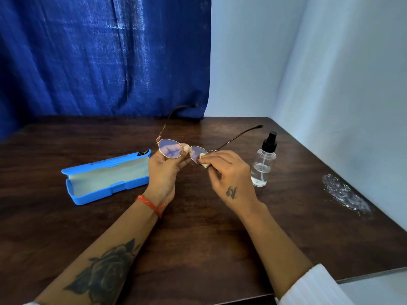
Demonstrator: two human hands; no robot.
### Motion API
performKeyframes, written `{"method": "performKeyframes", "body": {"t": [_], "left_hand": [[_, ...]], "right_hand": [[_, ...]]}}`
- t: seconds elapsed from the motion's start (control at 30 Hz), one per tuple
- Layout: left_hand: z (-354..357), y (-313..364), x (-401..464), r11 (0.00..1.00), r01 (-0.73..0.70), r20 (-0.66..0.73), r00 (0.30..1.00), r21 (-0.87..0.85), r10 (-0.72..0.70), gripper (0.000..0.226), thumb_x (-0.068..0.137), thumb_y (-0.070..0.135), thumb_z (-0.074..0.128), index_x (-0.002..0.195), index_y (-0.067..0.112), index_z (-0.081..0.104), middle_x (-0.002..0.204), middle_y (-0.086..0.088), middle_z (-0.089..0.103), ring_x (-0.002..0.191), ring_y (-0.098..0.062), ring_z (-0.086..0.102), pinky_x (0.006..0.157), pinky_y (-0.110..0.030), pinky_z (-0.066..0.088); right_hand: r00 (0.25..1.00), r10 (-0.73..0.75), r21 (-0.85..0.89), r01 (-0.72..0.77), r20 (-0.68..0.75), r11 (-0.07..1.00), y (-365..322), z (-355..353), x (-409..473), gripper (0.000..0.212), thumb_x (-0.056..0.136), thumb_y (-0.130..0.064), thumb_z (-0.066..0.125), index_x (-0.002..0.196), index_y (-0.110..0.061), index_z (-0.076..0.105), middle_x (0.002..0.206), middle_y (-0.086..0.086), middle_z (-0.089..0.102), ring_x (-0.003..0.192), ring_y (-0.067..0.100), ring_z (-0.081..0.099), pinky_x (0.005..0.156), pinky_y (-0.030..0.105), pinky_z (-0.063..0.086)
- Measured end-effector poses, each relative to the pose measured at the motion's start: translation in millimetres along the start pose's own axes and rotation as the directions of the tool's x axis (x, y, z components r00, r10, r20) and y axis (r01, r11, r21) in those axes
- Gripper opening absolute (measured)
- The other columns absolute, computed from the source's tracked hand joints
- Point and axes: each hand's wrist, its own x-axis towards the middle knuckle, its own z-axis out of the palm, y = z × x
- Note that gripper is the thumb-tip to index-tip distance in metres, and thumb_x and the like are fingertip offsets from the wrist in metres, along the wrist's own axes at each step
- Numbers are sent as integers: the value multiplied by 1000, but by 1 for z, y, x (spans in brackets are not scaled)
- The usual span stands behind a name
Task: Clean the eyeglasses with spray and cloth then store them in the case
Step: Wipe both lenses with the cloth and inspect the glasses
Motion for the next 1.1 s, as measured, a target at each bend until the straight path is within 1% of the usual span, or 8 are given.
{"method": "performKeyframes", "body": {"t": [0.4,0.53,0.63,0.77,0.87,0.97,1.03,1.1], "left_hand": [[1,6,0,990,126,-25,992,-68,-128,8,82,2,62,81,9,65,79,-5,69,75,-13,68,66,-22,57],[-1,6,1,995,82,40,996,-54,-80,23,80,7,66,62,22,70,71,8,71,76,-8,66,73,-22,56],[-3,6,3,997,50,73,996,-56,-46,6,72,16,70,69,21,72,73,10,71,78,-6,64,75,-21,55],[-5,8,4,999,21,81,997,-33,-18,15,64,27,73,77,20,72,75,8,71,76,-6,64,71,-19,53],[-6,9,5,1000,-10,35,999,16,9,14,66,27,74,77,20,71,71,8,71,71,-7,63,69,-19,53],[-6,10,8,996,-61,10,998,65,61,3,74,18,73,75,19,71,67,7,71,68,-8,63,70,-21,54],[-5,9,8,993,-78,23,997,86,76,5,76,15,72,74,18,70,67,6,71,68,-9,63,72,-25,55],[-2,8,7,990,-90,42,995,104,86,5,77,13,71,74,17,70,67,6,72,68,-8,65,69,-24,56]], "right_hand": [[998,-53,-86,50,-35,995,3,0,-1,19,74,4,71,91,-4,72,88,7,72,85,22,65,81,26,51],[992,42,26,-39,-122,999,2,-3,3,15,76,0,71,89,-7,74,86,3,73,83,15,65,79,20,49],[978,164,164,-143,-127,976,0,-6,5,16,77,-4,73,90,-11,74,85,-1,73,80,9,65,73,24,52],[915,404,426,-373,20,824,0,-12,10,18,77,-10,74,93,-19,73,85,-9,72,80,3,67,72,18,53],[817,557,603,-523,152,602,5,-13,12,22,76,-7,74,89,-25,73,86,-7,73,80,8,69,73,25,55],[721,689,744,-500,74,444,8,-12,12,23,77,-1,71,88,-21,73,84,-10,73,81,5,67,71,19,52],[742,662,693,-421,-107,584,6,-11,12,23,76,2,71,91,-16,72,90,-4,72,87,7,67,76,15,50],[843,467,492,-297,-269,819,3,-9,9,24,76,5,71,95,-9,73,100,8,70,94,14,66,83,19,50]]}}
